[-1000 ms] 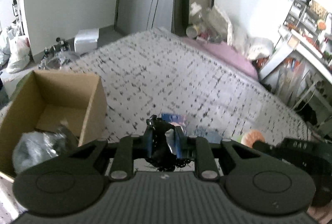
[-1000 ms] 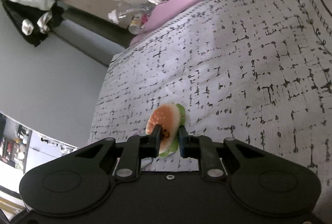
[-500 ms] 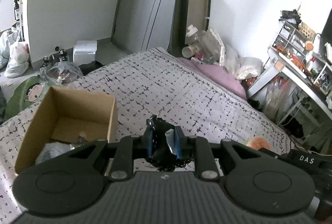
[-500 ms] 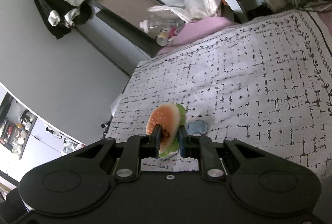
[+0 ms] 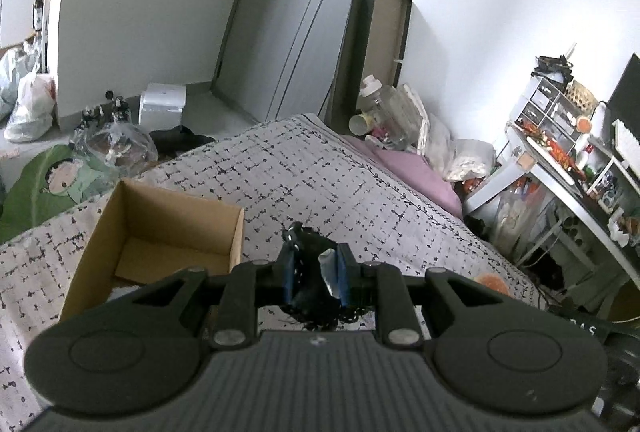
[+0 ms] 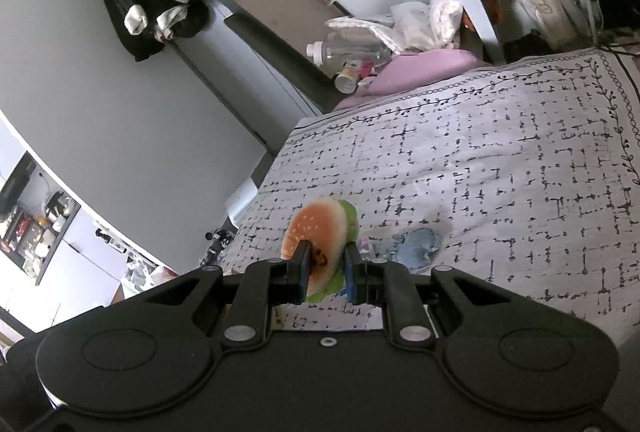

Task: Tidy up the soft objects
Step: 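Carry the burger plush into the box and open the right gripper while the left gripper drops the scrunchie there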

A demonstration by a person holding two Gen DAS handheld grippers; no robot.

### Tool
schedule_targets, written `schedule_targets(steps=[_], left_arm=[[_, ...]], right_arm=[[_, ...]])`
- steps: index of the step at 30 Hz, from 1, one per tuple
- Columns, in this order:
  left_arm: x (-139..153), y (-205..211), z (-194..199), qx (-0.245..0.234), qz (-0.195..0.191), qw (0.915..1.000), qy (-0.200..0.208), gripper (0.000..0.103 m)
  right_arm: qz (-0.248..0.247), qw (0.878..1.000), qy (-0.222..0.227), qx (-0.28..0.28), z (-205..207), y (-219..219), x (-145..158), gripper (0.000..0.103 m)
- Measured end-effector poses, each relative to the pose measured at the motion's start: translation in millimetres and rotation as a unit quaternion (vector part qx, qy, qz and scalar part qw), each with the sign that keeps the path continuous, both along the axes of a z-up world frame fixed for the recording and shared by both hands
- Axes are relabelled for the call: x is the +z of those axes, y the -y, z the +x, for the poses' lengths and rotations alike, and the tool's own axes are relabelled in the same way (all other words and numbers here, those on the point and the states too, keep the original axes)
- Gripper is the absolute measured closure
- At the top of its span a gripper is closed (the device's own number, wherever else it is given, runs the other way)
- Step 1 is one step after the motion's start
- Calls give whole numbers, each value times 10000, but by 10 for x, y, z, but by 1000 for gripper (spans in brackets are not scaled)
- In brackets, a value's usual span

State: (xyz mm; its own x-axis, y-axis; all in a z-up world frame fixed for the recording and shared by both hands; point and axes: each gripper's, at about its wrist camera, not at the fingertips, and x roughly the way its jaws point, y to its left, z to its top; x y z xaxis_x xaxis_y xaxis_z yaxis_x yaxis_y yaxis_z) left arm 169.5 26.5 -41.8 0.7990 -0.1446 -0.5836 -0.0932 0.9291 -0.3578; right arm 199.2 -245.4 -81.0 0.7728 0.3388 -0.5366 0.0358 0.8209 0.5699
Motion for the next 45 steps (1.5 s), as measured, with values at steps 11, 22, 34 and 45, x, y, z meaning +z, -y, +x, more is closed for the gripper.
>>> schedule_targets(steps=[11, 22, 34, 45], left_arm=[[-78, -337, -6, 38, -283, 9995, -138, 83], [-218, -743, -10, 316, -564, 9974, -316, 83], [-480, -1061, 104, 651, -702, 9932, -658, 83], [-679, -1182, 250, 983, -502, 9891, -970, 82]], right_arm=[[-129, 9999, 1, 103, 1, -350, 50, 86], [-198, 9991, -15, 367, 110, -801, -3, 86], [-56, 9977, -294, 614, 382, -1262, -290, 86], [35, 9945, -317, 998, 589, -1583, -316, 86]])
